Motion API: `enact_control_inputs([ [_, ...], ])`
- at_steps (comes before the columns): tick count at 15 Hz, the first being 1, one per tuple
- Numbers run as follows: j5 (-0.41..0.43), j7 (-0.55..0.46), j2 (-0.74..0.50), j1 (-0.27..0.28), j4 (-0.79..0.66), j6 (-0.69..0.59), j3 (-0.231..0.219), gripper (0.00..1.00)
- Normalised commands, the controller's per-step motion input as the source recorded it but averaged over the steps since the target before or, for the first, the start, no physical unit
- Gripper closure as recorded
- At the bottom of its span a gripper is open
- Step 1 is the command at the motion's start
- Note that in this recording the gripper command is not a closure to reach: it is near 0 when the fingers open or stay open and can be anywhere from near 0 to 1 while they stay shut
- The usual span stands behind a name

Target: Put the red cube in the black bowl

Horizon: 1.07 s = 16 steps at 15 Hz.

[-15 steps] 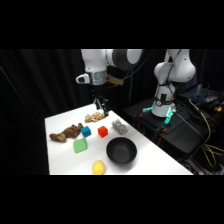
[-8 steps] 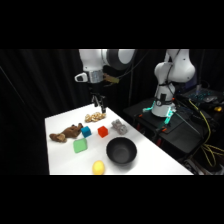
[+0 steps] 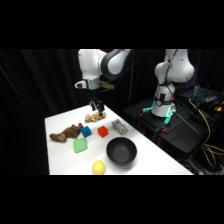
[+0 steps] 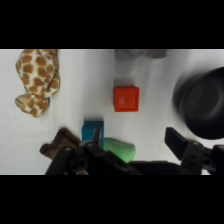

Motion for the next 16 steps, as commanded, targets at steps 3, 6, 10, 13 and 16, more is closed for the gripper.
enact_control_inputs([
  [3, 0.245, -0.33, 0.07, -0.099, -0.08, 0.26, 0.083, 0.00],
  [6, 0.182, -0.23, 0.07, -0.089, -0.09, 0.29, 0.102, 0.00],
  [10, 0.108, -0.11, 0.12, -0.088, -0.11, 0.39, 0.103, 0.00],
  [13, 0.120, -0.03, 0.14, -0.107, -0.08, 0.38, 0.143, 0.00],
  [16, 0.063, 0.06, 0.13, -0.089, -0.06, 0.37, 0.132, 0.00],
])
